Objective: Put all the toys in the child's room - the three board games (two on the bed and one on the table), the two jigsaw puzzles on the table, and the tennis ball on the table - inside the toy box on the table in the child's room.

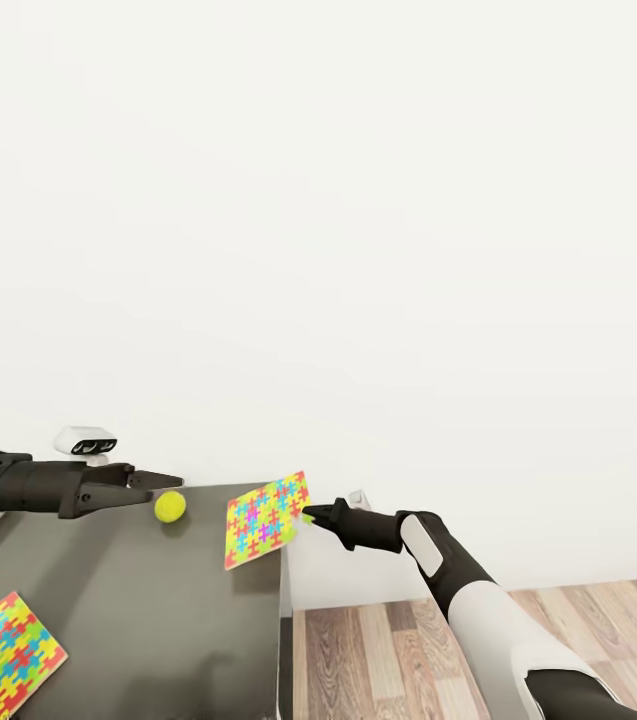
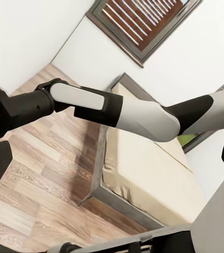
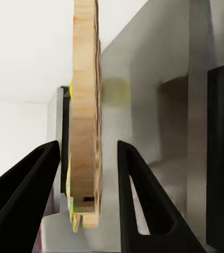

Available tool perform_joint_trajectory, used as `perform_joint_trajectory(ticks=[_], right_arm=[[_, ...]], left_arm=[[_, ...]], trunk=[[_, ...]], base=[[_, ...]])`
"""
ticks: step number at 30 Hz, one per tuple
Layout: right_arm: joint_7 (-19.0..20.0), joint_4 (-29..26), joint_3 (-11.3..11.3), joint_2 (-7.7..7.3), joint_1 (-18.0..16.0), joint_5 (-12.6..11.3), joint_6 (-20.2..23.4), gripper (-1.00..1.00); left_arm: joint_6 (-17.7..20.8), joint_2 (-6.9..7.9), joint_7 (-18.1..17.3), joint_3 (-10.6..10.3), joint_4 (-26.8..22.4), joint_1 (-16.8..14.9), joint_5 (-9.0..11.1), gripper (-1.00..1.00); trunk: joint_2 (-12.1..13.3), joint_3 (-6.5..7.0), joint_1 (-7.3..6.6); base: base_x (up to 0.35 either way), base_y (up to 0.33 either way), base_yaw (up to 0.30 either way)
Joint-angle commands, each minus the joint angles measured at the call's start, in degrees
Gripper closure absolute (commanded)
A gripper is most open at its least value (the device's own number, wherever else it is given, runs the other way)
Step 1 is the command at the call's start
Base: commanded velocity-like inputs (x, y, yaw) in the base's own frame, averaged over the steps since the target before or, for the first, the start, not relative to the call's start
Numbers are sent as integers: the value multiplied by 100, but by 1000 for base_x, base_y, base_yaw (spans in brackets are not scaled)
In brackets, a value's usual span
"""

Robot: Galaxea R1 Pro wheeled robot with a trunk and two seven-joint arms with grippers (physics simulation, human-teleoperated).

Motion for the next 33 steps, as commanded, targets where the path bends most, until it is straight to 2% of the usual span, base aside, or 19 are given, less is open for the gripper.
perform_joint_trajectory(ticks=[1, 33], right_arm=[[12, -1, -27, 3, -3, 16, 28, 100], [65, -15, -45, -3, 5, -12, -71, 100]], left_arm=[[61, 7, -22, -11, 1, -5, 4, -100], [61, 1, -22, -18, 1, -7, -13, -100]], trunk=[[38, 12, -24], [1321, 587, -727]], base=[[-176, 0, 0], [-49, 8, 0]])
